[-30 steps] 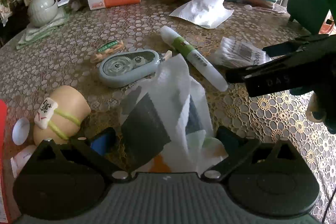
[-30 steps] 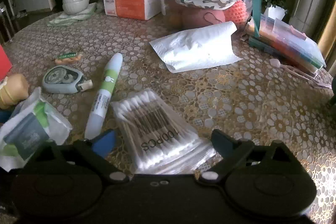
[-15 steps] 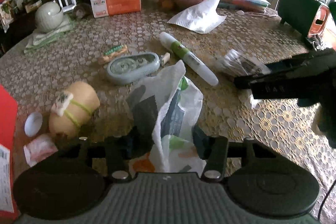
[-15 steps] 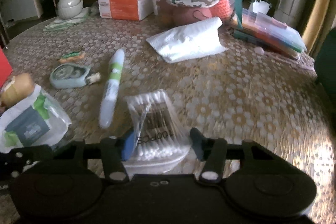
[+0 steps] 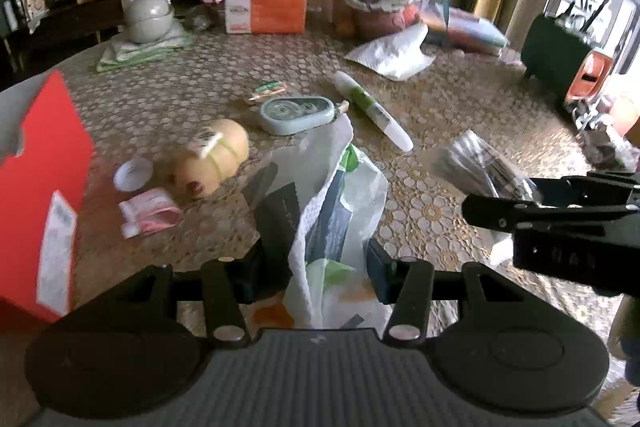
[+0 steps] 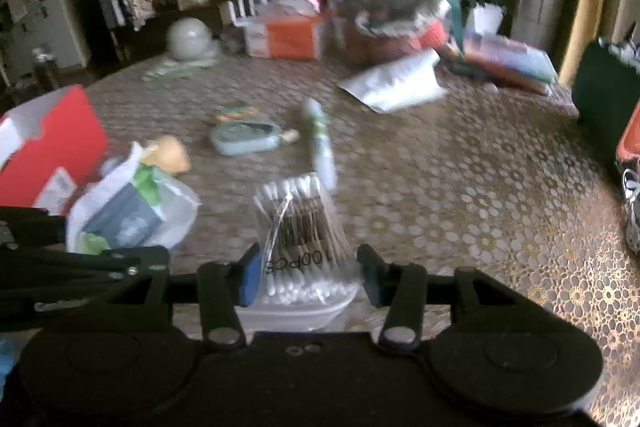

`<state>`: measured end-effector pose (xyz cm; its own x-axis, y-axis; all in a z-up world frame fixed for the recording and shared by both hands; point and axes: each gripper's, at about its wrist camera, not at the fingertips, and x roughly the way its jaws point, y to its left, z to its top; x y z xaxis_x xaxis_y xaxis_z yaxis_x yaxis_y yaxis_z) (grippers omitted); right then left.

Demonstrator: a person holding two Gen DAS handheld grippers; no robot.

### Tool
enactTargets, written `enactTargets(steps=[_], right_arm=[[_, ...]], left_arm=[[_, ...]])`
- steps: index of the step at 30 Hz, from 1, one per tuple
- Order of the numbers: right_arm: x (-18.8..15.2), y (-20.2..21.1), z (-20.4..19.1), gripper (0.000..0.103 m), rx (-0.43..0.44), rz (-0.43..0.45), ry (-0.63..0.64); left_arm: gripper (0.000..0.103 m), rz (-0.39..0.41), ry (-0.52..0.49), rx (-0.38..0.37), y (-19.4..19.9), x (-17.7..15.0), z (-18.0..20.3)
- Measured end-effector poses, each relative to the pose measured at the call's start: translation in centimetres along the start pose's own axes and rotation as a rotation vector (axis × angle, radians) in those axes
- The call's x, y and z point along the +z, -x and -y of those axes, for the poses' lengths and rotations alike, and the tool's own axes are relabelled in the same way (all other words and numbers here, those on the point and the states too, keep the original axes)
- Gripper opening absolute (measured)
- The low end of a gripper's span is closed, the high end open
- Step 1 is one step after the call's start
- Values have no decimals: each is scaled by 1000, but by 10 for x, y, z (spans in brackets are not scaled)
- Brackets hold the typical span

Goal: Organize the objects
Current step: 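Grasp the cotton-swab pack with the right tool while the left tool grasps the white bag, then carry the swab pack and white bag over the red shoebox with both tools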

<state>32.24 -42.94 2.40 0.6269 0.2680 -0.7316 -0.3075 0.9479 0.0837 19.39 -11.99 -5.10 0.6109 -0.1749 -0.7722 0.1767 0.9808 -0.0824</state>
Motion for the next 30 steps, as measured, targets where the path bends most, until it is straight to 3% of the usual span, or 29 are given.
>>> enactTargets(steps=[14,30], right_arm=[[3,65,-107,49,76,72,84],[36,67,-229,49,182,126,190]], left_arm=[[50,53,114,29,88,-20,-75],[50,136,168,98,149,-29,-183]])
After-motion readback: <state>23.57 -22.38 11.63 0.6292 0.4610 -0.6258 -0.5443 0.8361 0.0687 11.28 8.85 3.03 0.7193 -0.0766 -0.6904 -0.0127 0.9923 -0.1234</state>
